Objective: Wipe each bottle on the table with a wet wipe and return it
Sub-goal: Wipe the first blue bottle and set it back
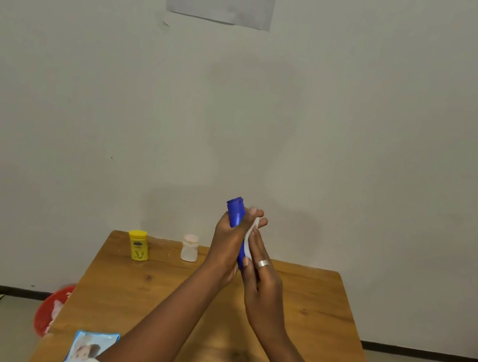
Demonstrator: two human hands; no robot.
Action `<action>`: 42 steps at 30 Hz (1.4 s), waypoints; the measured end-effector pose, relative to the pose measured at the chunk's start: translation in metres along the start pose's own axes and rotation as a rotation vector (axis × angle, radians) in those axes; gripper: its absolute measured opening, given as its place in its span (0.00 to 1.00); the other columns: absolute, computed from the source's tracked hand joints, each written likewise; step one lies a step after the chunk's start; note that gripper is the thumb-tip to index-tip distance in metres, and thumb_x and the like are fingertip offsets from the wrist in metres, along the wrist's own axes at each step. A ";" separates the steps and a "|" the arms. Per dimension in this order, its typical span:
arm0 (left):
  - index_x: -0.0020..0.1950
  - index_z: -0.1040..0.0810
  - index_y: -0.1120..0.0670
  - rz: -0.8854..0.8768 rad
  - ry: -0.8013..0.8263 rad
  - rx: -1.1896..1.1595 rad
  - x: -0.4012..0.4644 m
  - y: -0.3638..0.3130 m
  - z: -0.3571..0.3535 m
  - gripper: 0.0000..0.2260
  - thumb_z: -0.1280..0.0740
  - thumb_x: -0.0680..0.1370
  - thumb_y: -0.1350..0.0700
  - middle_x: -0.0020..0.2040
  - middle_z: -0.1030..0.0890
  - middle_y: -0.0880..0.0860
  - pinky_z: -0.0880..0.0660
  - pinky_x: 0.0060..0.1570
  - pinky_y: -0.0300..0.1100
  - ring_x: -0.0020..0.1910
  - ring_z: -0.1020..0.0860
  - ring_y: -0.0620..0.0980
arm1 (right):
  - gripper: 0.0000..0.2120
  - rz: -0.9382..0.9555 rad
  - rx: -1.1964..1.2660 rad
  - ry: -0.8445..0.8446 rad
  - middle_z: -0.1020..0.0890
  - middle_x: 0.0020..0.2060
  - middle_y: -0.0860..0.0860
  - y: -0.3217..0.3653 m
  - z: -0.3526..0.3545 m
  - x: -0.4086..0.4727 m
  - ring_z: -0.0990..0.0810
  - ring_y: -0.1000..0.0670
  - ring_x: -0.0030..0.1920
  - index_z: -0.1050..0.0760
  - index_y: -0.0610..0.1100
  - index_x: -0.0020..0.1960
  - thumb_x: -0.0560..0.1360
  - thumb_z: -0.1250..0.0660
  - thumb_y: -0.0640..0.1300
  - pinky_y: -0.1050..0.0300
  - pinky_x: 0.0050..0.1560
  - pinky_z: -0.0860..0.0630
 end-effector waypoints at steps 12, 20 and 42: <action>0.56 0.26 0.51 -0.279 -0.041 0.271 -0.003 -0.030 -0.024 0.09 0.32 0.78 0.53 0.51 0.18 0.47 0.24 0.45 0.32 0.45 0.21 0.43 | 0.15 -0.855 1.271 -0.427 0.18 0.55 0.40 -0.063 0.000 -0.009 0.20 0.40 0.55 0.27 0.40 0.64 0.79 0.39 0.44 0.42 0.59 0.24; 0.51 0.30 0.46 -0.343 0.008 0.396 -0.004 -0.036 -0.025 0.07 0.33 0.78 0.54 0.44 0.22 0.51 0.21 0.46 0.55 0.42 0.21 0.54 | 0.13 -0.940 1.307 -0.223 0.18 0.48 0.38 -0.044 0.000 -0.018 0.19 0.41 0.48 0.25 0.39 0.58 0.78 0.38 0.45 0.46 0.51 0.21; 0.77 0.49 0.45 -0.029 0.323 0.541 -0.017 -0.006 -0.018 0.37 0.30 0.75 0.58 0.45 0.15 0.51 0.20 0.47 0.43 0.42 0.17 0.49 | 0.15 -0.245 0.111 -0.301 0.21 0.58 0.53 -0.002 0.115 0.027 0.22 0.58 0.54 0.28 0.46 0.67 0.81 0.42 0.41 0.68 0.50 0.24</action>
Point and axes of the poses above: each hand's wrist, its own x-axis towards the middle knuckle, its own z-axis out of the back of the hand, y = z × x, the point moved 7 cm from there along x, towards the middle knuckle
